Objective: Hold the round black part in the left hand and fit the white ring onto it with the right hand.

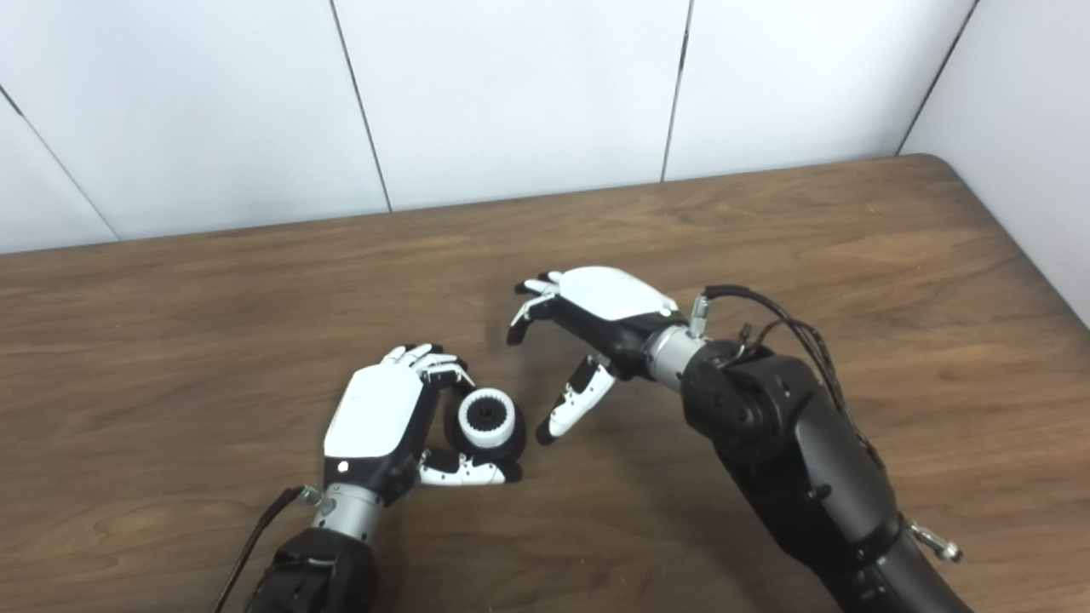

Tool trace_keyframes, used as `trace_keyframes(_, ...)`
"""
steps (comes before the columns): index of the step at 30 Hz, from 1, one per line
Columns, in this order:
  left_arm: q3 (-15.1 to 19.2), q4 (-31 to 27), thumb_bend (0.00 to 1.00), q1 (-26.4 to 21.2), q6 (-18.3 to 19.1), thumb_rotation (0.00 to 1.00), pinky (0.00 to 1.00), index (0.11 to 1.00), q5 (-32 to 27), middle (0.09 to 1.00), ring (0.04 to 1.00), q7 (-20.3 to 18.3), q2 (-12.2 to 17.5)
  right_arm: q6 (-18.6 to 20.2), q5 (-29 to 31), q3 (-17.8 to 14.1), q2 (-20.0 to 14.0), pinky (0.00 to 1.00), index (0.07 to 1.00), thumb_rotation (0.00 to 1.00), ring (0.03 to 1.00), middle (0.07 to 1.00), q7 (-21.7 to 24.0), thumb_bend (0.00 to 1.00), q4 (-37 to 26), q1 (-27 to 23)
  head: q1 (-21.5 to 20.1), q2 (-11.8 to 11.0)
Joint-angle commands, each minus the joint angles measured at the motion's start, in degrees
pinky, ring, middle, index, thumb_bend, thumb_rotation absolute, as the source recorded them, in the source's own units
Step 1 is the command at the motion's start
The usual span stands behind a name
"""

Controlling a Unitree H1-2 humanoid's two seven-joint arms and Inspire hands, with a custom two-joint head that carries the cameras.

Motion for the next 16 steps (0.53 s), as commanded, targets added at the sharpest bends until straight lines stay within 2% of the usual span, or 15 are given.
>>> trace_keyframes(1,0.5,-0.6,0.52,-1.0,-0.3,0.06,0.91,0.484,-0.1,0.765,0.868,0.4,0.3,0.1,-0.3,-1.4,-1.2,1.0,0.74,0.28,1.0,0.968,-0.5,1.0,-2.3,-2.0,-0.1,0.0)
trace_keyframes(10,1.0,-1.4,0.52,-1.0,-0.5,0.08,0.9,0.494,-0.7,0.802,0.88,-0.7,1.2,0.8,-0.2,-2.4,-1.2,1.0,0.74,0.3,1.0,0.967,-1.2,1.0,-2.7,-1.2,0.2,0.0)
trace_keyframes(11,1.0,-1.5,0.72,-1.0,-0.4,0.19,0.9,0.588,-0.7,0.814,0.886,-1.1,1.3,0.8,-0.1,-2.4,-1.1,1.0,0.739,0.29,1.0,0.966,-1.3,1.0,-2.6,-1.2,0.2,0.0)
trace_keyframes(12,1.0,-1.7,0.79,-1.1,-0.2,0.23,0.9,0.62,-0.5,0.819,0.888,-1.5,1.4,0.8,-0.1,-2.4,-1.1,1.0,0.739,0.29,1.0,0.966,-1.4,1.0,-2.5,-1.1,0.2,-0.1)
trace_keyframes(14,1.2,-1.8,0.89,-1.2,0.0,0.3,0.89,0.693,-0.3,0.839,0.895,-2.1,1.6,0.7,0.0,-2.4,-1.1,1.0,0.741,0.31,1.0,0.97,-1.4,1.0,-2.4,-1.1,0.2,-0.1)
trace_keyframes(16,1.3,-2.3,0.92,-1.3,0.6,0.33,0.9,0.73,-0.1,0.853,0.903,-3.3,1.8,0.8,0.0,-2.4,-1.0,1.0,0.742,0.32,1.0,0.971,-1.5,1.0,-2.1,-1.1,0.3,-0.1)
